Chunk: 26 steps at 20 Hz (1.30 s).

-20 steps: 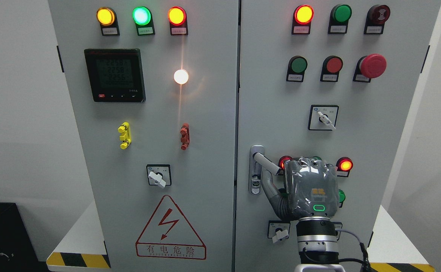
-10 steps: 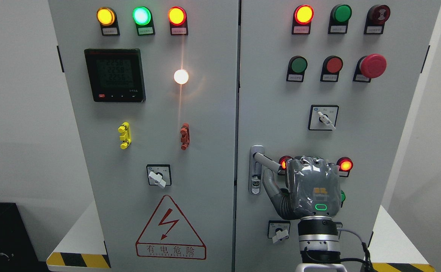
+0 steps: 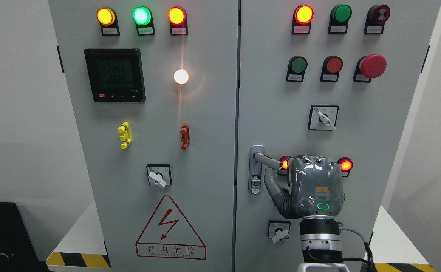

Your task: Release door handle

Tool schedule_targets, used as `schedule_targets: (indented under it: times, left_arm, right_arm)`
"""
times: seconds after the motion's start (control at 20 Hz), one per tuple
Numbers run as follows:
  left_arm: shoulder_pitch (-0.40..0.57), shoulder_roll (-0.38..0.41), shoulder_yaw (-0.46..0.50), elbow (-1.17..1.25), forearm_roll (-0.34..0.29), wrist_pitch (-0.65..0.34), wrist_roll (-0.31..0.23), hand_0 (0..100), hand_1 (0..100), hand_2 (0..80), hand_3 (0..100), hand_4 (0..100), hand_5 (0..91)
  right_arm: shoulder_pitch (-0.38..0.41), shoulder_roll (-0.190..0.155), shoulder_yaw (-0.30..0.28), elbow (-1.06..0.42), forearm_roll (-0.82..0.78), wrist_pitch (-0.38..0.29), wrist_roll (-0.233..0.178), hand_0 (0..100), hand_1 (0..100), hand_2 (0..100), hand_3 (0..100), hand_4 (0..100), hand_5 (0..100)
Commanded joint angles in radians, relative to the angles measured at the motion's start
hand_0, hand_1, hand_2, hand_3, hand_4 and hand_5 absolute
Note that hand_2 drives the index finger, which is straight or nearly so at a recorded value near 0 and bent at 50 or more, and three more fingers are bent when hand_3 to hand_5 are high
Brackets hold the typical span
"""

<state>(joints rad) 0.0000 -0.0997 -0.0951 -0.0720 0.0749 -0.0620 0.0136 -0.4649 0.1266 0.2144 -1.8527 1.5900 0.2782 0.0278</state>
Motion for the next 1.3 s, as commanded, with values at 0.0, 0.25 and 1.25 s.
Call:
schedule_targets:
  times: [0.0,0.25,1.25]
  left_arm:
    - [0.017,-0.001,0.0,0.0,0.0,-0.001,0.0,12,56,0.0,0,0,0.0]
    - [0.017,0.0,0.0,0.0,-0.001,-0.001,0.0,12,56,0.0,0,0,0.0]
    - [0.017,0.0,0.0,0.0,0.0,-0.001,0.0,12,56,0.0,0,0,0.0]
  right_arm:
    - [-0.001,-0.002,-0.003,-0.003,0.001,-0.001,0.006,50,35,96,100,100,98]
    - [-0.001,-0.002,-0.003,-0.005,0.001,-0.001,0.004,49,35,96,100,100,98]
    - [0.003,-0.002,-0.003,-0.005,0.013,-0.001,0.003,49,35,96,100,100,98]
